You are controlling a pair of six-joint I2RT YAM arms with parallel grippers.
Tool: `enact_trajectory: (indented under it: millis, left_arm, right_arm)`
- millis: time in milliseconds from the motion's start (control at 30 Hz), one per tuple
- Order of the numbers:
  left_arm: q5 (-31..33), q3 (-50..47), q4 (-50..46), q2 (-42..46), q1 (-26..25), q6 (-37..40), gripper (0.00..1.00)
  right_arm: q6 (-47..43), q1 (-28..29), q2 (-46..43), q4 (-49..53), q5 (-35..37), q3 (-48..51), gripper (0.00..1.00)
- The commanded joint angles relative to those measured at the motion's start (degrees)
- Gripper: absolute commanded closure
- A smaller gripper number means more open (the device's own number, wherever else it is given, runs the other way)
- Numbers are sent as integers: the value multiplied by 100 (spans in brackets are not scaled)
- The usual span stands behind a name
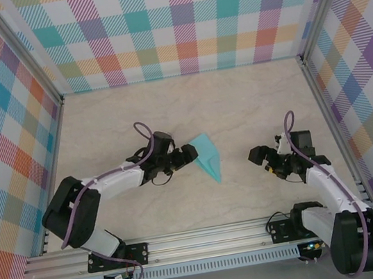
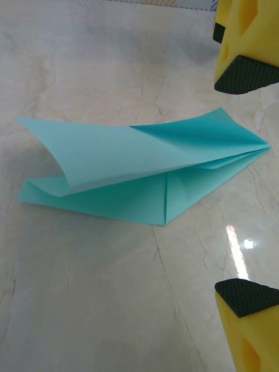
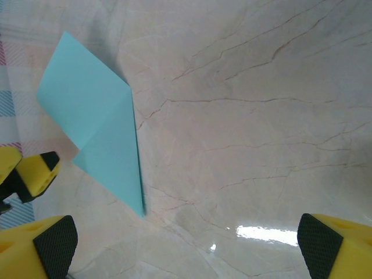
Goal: Fold a paper plane with a square sheet of paper (fold left side to right side)
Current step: Fold the wing for the fifth time at the center of the table.
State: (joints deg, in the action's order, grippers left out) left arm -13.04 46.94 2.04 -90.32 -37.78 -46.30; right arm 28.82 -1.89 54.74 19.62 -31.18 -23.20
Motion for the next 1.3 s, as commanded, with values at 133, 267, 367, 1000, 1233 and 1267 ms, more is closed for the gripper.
enact_trajectory:
  millis: [133,267,367,1000,1233,1267]
  left_arm:
    - [-259,578,620,-671,-181,-142,17]
    - [-201,753,604,-1003,-186,-127,22]
    - [-160,873,595,-1204,-186,-1,28]
    - [-1054,349,2372,-1645,262,760,90]
    - [-1382,-31,2423,-1141,267,1072,99]
    - [-1433,-116,2445,-1039,263,1114,100]
  right_arm:
    - [-133,-48,-245,32,-371,-105,0]
    - [-129,-48,-231,34,-427,-96,0]
    - [-187,-44,-180,8,-490,-97,0]
    - [-676,-48,799,-657,-1455,-265,0]
    - [-636,-3,1863,-1753,-2446,-687,3]
    - [-665,51,2076,-1838,-2471,-795,4]
